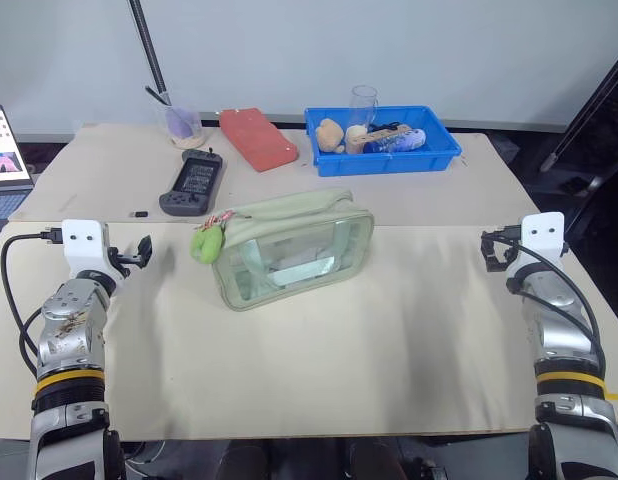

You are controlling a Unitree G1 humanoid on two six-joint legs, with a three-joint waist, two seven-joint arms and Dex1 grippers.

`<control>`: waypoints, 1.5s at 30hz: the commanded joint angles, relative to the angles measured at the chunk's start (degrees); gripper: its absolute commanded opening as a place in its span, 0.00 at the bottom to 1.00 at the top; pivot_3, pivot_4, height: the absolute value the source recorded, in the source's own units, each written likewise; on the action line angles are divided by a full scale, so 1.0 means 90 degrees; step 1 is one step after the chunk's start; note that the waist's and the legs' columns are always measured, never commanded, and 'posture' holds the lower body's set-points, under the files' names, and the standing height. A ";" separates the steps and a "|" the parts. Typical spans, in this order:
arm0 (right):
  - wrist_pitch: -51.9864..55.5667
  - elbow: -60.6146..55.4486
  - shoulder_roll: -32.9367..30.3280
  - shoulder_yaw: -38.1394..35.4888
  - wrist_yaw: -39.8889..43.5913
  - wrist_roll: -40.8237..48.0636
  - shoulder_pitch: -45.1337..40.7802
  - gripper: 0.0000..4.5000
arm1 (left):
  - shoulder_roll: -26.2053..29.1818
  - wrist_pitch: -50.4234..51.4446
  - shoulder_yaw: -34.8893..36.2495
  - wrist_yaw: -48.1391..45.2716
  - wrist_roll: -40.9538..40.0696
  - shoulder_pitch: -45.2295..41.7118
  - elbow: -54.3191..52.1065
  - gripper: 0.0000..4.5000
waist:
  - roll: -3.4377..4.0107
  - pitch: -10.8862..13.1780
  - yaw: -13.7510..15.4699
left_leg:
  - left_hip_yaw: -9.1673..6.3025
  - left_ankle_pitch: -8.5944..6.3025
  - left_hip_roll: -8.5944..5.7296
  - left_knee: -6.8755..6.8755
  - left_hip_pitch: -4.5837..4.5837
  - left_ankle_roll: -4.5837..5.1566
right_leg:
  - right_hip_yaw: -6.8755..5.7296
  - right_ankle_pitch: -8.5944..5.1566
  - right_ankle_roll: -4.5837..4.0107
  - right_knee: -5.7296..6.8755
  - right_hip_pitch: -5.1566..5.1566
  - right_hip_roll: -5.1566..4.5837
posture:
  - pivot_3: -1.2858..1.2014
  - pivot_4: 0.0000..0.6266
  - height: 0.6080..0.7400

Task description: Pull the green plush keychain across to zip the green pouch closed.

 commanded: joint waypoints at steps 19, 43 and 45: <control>0.2226 -0.2850 -0.1574 0.0466 0.4827 0.2781 -0.1318 1.00 | 0.2302 0.2403 -0.1001 -0.3364 -0.2191 -0.2083 -0.2975 1.00 | -0.0002 0.0009 0.0053 | -0.0002 -0.0001 -0.0002 -0.0001 -0.0019 -0.0001 | 0.0000 -0.0006 0.0006 -0.0001 -0.0013 0.0001 | 0.52 0.24 1.00; 0.4412 -0.5884 -0.1924 0.0403 0.4309 0.4823 -0.1475 1.00 | 0.1186 0.1718 -0.4391 -0.3598 0.0468 -0.2563 -0.4474 0.28 | -0.0002 0.0011 0.0190 | -0.0005 0.0000 0.0000 0.0015 -0.0028 0.0002 | 0.0003 -0.0034 -0.0041 0.0011 -0.0029 0.0006 | 0.52 0.24 1.00; 0.4370 -0.5933 -0.1961 0.0383 0.4309 0.4801 -0.1355 1.00 | 0.1205 0.1591 -0.4375 -0.3671 0.0562 -0.2514 -0.4410 0.06 | -0.0001 0.0010 0.0190 | -0.0005 0.0001 0.0000 0.0015 -0.0028 0.0002 | 0.0003 -0.0034 -0.0041 0.0012 -0.0029 0.0006 | 0.52 0.24 1.00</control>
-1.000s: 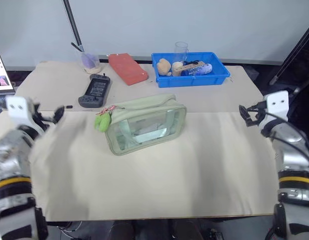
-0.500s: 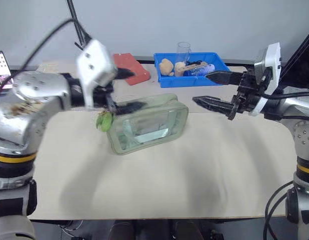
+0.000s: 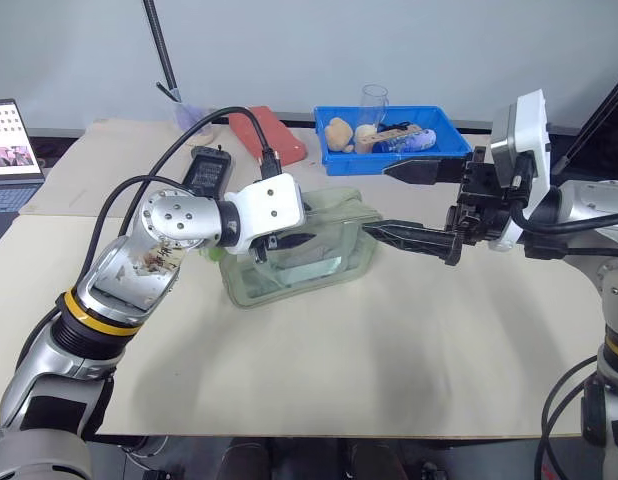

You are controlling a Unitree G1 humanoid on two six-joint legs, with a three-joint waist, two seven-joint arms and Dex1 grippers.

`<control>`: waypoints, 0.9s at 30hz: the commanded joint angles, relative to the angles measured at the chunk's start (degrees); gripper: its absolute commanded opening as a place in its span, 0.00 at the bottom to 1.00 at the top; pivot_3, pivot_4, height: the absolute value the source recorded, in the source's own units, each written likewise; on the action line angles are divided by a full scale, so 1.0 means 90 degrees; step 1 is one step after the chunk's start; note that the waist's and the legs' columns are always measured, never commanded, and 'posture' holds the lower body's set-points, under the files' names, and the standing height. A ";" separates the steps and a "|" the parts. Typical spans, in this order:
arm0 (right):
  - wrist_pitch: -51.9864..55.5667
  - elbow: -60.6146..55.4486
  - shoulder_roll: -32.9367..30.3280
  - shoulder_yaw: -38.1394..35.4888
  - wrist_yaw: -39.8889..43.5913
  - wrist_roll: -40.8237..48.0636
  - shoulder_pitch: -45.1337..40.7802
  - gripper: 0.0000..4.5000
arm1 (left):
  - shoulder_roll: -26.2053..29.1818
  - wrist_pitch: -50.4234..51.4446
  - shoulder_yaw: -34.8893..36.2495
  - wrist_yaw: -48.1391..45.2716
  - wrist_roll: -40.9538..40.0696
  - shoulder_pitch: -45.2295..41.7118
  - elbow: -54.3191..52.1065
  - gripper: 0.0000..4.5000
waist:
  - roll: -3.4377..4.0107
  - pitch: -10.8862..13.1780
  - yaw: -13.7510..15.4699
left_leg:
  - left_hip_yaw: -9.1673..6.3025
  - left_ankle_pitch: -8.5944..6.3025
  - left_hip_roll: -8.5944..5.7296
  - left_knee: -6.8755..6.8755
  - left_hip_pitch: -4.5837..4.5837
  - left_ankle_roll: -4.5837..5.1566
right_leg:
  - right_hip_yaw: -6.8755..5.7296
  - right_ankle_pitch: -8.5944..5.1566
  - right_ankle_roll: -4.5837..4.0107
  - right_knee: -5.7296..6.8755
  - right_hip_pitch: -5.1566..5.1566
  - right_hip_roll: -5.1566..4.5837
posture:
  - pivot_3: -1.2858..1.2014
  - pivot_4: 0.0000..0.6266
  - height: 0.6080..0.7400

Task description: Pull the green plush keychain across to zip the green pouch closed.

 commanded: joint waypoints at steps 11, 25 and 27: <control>-0.0664 -0.0108 -0.0555 0.0031 0.0314 -0.0594 0.0571 1.00 | -0.0010 -0.3363 0.0334 -0.1671 0.0170 -0.0336 0.1791 0.01 | 0.0000 0.0000 -0.0001 | 0.0002 0.0000 0.0001 0.0001 0.0003 0.0000 | 0.0000 0.0000 -0.0001 0.0001 0.0001 -0.0001 | 0.52 0.24 1.00; -0.0460 -0.0390 -0.0543 0.0110 0.0176 -0.0623 0.0661 1.00 | -0.0844 -0.4829 0.0295 -0.2347 0.0296 -0.0631 0.2763 0.01 | 0.0000 0.0000 0.0003 | -0.0001 0.0001 0.0000 0.0012 -0.0006 0.0001 | 0.0000 0.0000 0.0002 0.0004 0.0000 0.0001 | 0.52 0.24 1.00; -0.0441 -0.0401 -0.0556 0.0122 0.0173 -0.0648 0.0651 1.00 | -0.0858 -0.4823 0.0292 -0.2312 0.0387 -0.0612 0.2816 0.01 | 0.0000 0.0000 0.0002 | -0.0002 0.0001 0.0000 0.0012 -0.0005 0.0001 | 0.0000 0.0000 0.0002 0.0005 0.0001 0.0001 | 0.52 0.24 1.00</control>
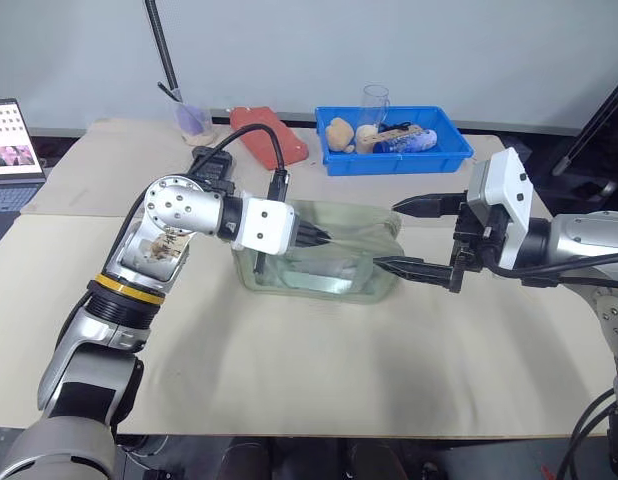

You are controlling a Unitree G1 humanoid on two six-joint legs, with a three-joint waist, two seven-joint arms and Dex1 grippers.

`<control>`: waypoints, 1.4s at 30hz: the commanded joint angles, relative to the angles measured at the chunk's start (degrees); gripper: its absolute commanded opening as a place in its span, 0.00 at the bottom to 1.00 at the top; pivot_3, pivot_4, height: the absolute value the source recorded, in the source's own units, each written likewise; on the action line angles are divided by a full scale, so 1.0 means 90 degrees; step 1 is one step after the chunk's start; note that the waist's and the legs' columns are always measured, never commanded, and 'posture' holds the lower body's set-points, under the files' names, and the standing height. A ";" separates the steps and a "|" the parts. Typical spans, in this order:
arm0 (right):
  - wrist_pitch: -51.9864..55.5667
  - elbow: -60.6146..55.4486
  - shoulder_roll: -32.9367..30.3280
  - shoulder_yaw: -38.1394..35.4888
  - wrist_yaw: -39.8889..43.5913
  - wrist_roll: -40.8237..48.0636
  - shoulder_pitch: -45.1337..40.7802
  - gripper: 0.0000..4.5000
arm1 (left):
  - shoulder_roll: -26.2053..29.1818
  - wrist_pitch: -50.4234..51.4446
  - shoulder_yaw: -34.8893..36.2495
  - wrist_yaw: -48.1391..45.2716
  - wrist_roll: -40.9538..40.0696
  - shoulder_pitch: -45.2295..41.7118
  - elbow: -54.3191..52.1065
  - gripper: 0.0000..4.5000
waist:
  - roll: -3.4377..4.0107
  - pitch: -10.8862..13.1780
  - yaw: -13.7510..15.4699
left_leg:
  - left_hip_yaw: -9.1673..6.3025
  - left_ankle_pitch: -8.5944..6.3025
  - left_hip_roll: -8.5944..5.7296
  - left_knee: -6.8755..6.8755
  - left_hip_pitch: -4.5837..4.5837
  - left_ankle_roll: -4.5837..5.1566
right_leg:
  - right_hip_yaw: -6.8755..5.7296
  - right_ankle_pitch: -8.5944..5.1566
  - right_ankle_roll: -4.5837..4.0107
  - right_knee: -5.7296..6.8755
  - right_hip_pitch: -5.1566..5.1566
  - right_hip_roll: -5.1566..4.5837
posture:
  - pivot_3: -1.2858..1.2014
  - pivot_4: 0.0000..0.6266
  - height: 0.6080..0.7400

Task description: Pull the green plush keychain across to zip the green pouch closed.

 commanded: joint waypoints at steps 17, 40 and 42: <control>-0.1560 0.0698 -0.0105 0.0863 0.0203 -0.1836 0.0255 0.87 | 0.0392 0.3906 0.1060 -0.0095 -0.2602 0.0045 -0.2898 1.00 | 0.0002 -0.0001 -0.0034 | -0.0005 0.0000 0.0003 0.0002 0.0011 0.0000 | 0.0001 -0.0009 0.0074 0.0014 0.0000 0.0008 | 0.52 0.24 1.00; -0.2619 0.1657 0.0296 0.1041 0.1054 -0.2256 0.0090 0.01 | 0.1911 0.5821 0.3476 0.1413 -0.2831 0.2635 -0.2588 1.00 | 0.0001 -0.0001 -0.0012 | 0.0002 0.0000 0.0007 0.0000 0.0014 -0.0001 | 0.0000 -0.0017 0.0021 0.0009 0.0001 0.0006 | 0.52 0.24 1.00; -0.2643 0.1703 0.0340 0.1037 0.1081 -0.2272 0.0081 0.01 | 0.1853 0.5670 0.3432 0.1494 -0.2711 0.2850 -0.2495 1.00 | -0.0001 0.0000 0.0004 | 0.0004 0.0000 0.0007 0.0002 0.0014 -0.0002 | -0.0001 -0.0017 0.0018 0.0010 0.0001 0.0003 | 0.52 0.24 1.00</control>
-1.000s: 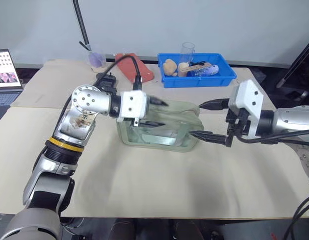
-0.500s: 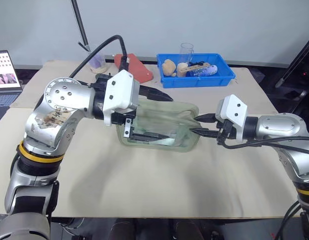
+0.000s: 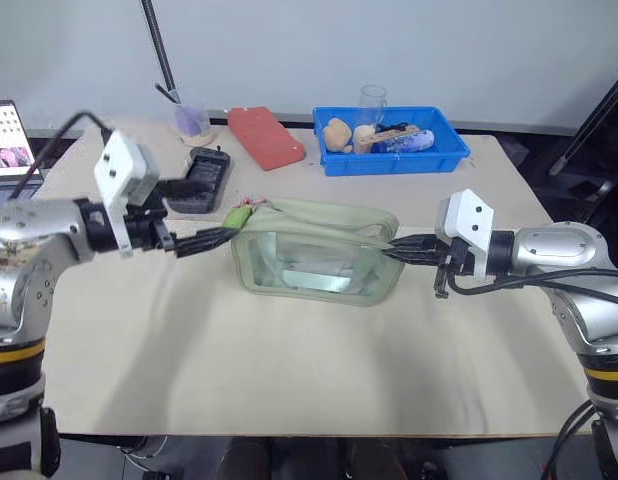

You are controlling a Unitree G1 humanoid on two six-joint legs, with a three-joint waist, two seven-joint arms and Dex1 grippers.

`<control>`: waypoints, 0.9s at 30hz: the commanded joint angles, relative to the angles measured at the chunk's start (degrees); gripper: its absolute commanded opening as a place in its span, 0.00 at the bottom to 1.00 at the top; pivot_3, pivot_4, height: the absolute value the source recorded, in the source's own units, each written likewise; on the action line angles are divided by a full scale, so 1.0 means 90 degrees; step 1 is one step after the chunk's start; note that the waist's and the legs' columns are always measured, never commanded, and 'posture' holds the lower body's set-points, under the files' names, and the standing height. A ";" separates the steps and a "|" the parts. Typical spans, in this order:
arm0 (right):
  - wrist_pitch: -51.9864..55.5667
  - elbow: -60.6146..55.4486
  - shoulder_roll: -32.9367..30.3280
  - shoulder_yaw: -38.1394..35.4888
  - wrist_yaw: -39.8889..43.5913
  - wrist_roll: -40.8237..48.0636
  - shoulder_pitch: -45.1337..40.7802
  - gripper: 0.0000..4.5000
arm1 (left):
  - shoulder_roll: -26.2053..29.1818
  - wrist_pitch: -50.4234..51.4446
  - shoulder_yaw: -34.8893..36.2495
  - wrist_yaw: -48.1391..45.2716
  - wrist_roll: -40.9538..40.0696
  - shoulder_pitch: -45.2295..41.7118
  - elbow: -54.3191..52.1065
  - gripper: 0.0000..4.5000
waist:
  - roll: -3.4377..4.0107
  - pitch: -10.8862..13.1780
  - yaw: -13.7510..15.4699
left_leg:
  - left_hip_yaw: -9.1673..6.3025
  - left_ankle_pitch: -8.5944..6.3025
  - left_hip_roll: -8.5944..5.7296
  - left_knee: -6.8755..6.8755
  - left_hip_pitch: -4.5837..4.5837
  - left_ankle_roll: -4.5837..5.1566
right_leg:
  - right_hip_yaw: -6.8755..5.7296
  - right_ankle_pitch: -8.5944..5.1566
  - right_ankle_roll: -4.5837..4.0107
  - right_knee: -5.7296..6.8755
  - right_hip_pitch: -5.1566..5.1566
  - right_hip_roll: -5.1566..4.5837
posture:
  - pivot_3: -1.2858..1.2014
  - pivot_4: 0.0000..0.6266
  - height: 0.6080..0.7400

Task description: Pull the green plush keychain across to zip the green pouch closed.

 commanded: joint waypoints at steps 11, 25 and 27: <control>-0.0081 -0.0033 0.0109 -0.0148 0.0096 -0.0017 -0.0128 0.00 | -0.0490 -0.0892 -0.0249 0.0224 0.0296 -0.0346 0.0615 0.40 | -0.0002 0.0000 -0.0011 | 0.0004 0.0001 0.0002 -0.0001 0.0000 -0.0003 | -0.0001 0.0018 -0.0029 -0.0002 -0.0003 0.0000 | 0.52 0.24 1.00; 0.0051 -0.0186 0.0109 -0.0272 -0.0064 0.0023 -0.0048 0.00 | -0.0718 -0.0892 -0.0980 -0.0090 0.0342 -0.1873 0.0637 0.01 | -0.0004 0.0001 0.0007 | 0.0004 0.0001 -0.0003 0.0001 -0.0002 -0.0002 | 0.0000 0.0018 -0.0025 -0.0003 0.0000 -0.0002 | 0.52 0.24 1.00; 0.0039 -0.0175 0.0125 -0.0257 -0.0076 0.0006 -0.0064 0.00 | -0.0844 -0.1236 -0.1366 -0.0206 0.0641 -0.1994 0.0697 0.01 | -0.0004 0.0001 0.0007 | 0.0004 0.0001 -0.0004 0.0001 0.0000 -0.0002 | 0.0000 0.0018 -0.0025 -0.0004 0.0004 -0.0002 | 0.52 0.24 1.00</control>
